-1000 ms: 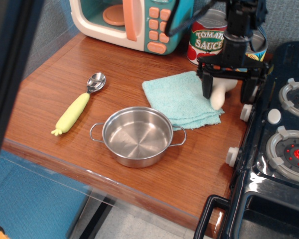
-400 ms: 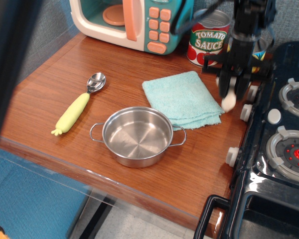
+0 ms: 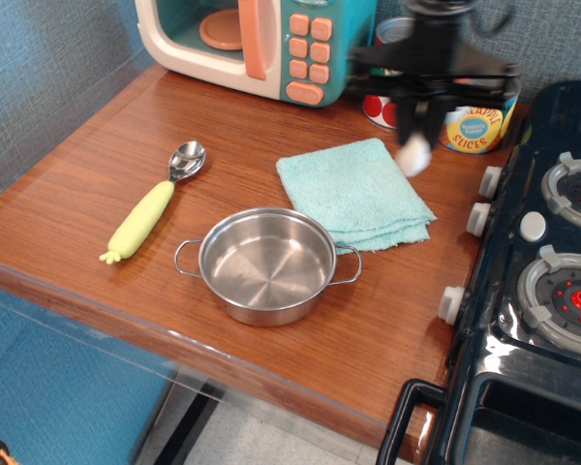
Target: Move mushroom and place it inside of the pot.
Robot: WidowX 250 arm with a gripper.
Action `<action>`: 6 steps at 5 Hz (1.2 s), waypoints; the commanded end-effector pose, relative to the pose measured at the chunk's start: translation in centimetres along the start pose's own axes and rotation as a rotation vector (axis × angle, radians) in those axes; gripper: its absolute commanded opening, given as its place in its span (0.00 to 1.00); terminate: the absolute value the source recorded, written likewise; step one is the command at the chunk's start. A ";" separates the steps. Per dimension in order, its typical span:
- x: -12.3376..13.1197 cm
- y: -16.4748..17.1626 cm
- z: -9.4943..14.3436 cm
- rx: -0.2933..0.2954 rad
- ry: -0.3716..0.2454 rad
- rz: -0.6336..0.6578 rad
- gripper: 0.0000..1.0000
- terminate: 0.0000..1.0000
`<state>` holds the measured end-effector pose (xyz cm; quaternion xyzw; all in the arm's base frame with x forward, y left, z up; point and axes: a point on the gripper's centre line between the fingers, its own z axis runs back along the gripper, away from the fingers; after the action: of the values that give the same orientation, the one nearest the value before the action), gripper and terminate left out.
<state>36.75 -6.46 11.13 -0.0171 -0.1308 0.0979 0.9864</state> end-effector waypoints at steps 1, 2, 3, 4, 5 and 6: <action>-4.6 5.3 1.8 0.066 0.019 0.017 0.00 0.00; -5.7 6.1 1.7 0.053 0.027 0.012 0.00 0.00; -6.8 6.0 1.7 0.055 0.027 -0.014 0.00 0.00; -7.3 6.0 1.6 0.057 0.036 -0.007 1.00 0.00; -7.7 5.7 1.8 0.038 0.036 -0.021 1.00 0.00; -7.3 5.0 2.0 0.016 0.033 -0.037 1.00 0.00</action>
<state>28.01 -2.82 9.46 -0.0060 -0.0895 0.0831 0.9925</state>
